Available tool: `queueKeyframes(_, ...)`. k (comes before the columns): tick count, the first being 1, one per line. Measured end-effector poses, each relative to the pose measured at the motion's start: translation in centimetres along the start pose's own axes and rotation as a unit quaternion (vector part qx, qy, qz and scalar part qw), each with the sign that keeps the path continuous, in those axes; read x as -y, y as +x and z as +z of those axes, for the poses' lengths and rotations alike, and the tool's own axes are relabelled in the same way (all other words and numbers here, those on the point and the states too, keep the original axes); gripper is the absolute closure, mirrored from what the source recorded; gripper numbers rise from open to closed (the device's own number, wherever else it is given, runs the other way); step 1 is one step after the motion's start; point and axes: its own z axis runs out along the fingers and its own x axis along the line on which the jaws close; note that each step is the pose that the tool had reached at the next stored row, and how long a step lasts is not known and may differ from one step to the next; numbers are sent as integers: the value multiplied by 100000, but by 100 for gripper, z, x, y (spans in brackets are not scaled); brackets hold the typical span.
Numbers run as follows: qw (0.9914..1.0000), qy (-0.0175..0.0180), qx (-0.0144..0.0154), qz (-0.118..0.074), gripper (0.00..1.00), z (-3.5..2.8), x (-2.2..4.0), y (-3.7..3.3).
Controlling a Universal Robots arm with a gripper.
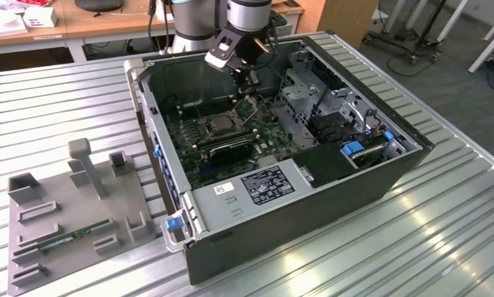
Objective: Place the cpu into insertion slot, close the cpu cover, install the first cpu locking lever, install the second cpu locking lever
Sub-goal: 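Close the cpu cover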
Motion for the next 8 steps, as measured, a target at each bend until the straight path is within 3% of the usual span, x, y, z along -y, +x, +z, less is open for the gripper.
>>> queueKeyframes(8,100000,0,0,-3,89,2,-41,1)
